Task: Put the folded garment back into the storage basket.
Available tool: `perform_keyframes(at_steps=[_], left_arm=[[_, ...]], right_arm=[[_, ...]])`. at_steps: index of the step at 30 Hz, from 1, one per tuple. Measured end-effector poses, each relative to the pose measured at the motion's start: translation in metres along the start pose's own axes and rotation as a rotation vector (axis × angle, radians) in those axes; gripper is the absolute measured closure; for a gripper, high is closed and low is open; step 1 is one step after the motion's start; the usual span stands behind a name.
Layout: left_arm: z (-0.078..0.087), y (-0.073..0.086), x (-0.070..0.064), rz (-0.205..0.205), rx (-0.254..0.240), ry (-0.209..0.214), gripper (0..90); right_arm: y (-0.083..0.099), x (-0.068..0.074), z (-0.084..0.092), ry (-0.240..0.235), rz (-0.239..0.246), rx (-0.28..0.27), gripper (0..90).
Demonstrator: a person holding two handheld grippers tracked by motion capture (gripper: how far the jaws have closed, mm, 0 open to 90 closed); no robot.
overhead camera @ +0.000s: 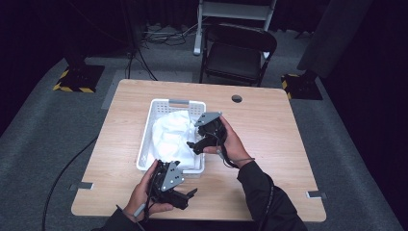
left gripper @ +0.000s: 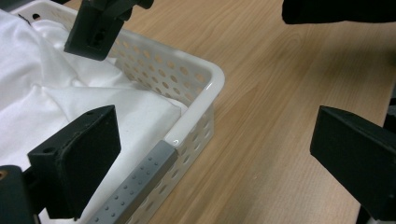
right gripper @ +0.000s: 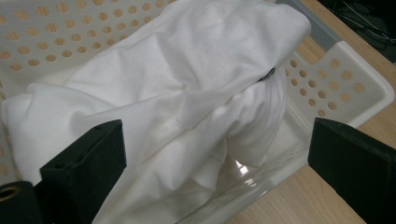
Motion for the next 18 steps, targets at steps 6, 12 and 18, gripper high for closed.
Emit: perform_keyframes(at_steps=[6,12,18], left_arm=[[-0.003,-0.001,-0.008,-0.031,-0.004,0.005,2.0],[-0.006,0.001,-0.014,-0.038,-0.006,0.021,2.6],[-0.009,0.003,-0.020,-0.057,-0.005,0.028,2.8]], right_arm=[[0.002,0.006,0.011,-0.001,0.033,-0.002,4.3],[0.006,0.012,0.019,0.010,0.067,0.005,4.3],[0.011,0.017,0.026,0.015,0.083,-0.003,4.3]])
Point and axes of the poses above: each handheld gripper's, and its own axes: z roughly backward along the jaws, y roughly out of its underside, x roughly to its left, the point moved 4 cm from there along -z, roughly forward along the jaws, and after that the axes turned 13 degrees about z, right-handed, at the moved point
